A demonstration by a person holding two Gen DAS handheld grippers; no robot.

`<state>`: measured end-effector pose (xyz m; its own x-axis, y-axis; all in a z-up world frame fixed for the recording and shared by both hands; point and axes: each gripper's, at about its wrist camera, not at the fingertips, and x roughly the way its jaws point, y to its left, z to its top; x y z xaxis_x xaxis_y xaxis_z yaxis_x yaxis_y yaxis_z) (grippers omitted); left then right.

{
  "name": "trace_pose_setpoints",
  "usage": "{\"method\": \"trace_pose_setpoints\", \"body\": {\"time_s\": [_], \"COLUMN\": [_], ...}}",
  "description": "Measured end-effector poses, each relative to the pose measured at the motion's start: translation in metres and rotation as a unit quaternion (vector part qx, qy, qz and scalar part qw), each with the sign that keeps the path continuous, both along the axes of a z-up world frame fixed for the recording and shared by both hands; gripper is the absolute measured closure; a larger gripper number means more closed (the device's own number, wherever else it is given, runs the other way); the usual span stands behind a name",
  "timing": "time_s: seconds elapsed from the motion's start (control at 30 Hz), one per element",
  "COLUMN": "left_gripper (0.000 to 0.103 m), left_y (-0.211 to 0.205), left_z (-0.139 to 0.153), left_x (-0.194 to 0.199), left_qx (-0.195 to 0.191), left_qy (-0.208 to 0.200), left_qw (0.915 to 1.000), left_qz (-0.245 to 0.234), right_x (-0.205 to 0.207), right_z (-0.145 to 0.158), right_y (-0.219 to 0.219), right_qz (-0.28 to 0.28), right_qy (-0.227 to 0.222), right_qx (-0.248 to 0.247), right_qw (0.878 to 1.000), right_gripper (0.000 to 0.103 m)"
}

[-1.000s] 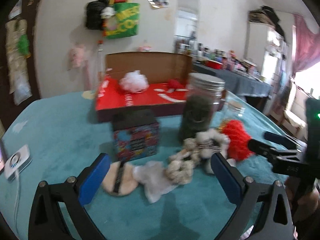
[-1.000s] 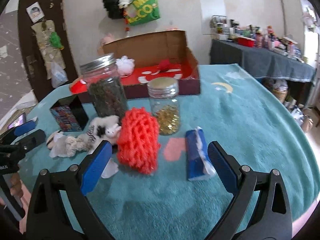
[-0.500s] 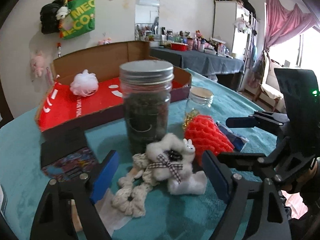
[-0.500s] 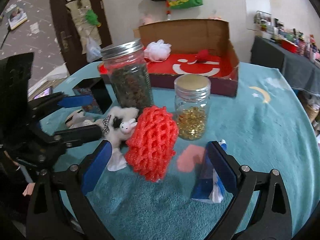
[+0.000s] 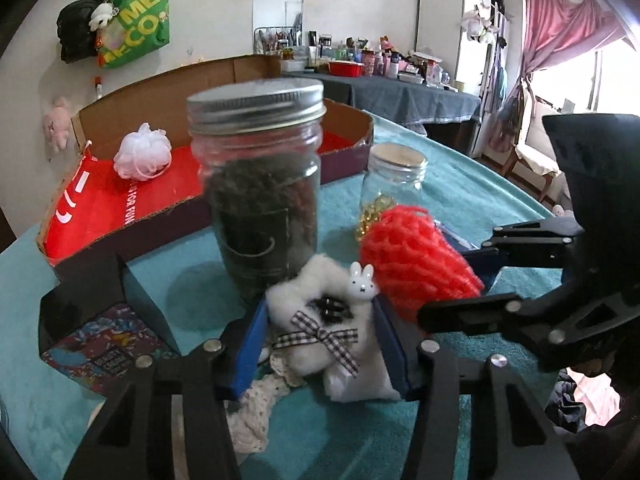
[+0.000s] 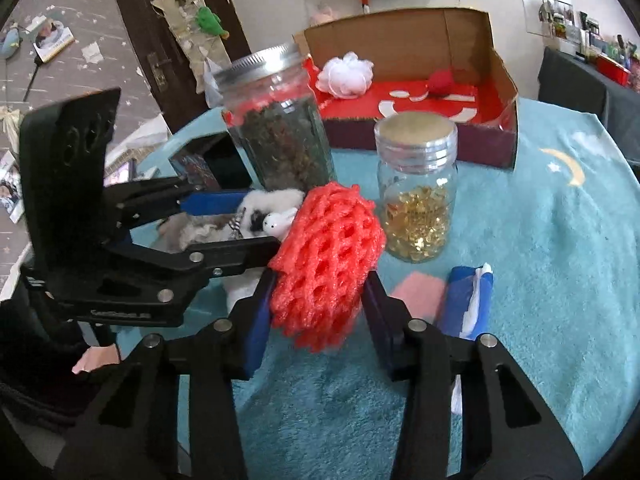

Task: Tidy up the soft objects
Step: 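Grasp the white bunny plush with the left tool while the right tool grasps the red mesh net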

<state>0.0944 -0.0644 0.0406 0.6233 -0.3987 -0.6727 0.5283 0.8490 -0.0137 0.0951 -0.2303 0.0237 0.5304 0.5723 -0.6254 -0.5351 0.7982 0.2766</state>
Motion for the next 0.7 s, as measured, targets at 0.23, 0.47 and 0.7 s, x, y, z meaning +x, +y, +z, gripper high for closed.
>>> {"method": "trace_pose_setpoints", "body": {"time_s": [0.23, 0.47, 0.7], "left_gripper": [0.049, 0.049, 0.049], "left_y": [0.016, 0.033, 0.043], "left_z": [0.017, 0.030, 0.031], "left_x": [-0.011, -0.014, -0.014], "left_qx": [-0.023, -0.038, -0.047], "left_qy": [-0.019, -0.030, -0.030], "left_qw": [0.9995, 0.9988, 0.9983], "left_qz": [0.006, 0.010, 0.019], "right_x": [-0.014, -0.014, -0.016], "right_z": [0.017, 0.024, 0.026], "right_y": [-0.001, 0.013, 0.016], "right_qz": [-0.023, -0.035, -0.043], "right_qy": [-0.024, -0.033, -0.032], "right_qx": [0.010, 0.005, 0.006], "right_qw": [0.999, 0.999, 0.999], "right_gripper": [0.062, 0.062, 0.062]}}
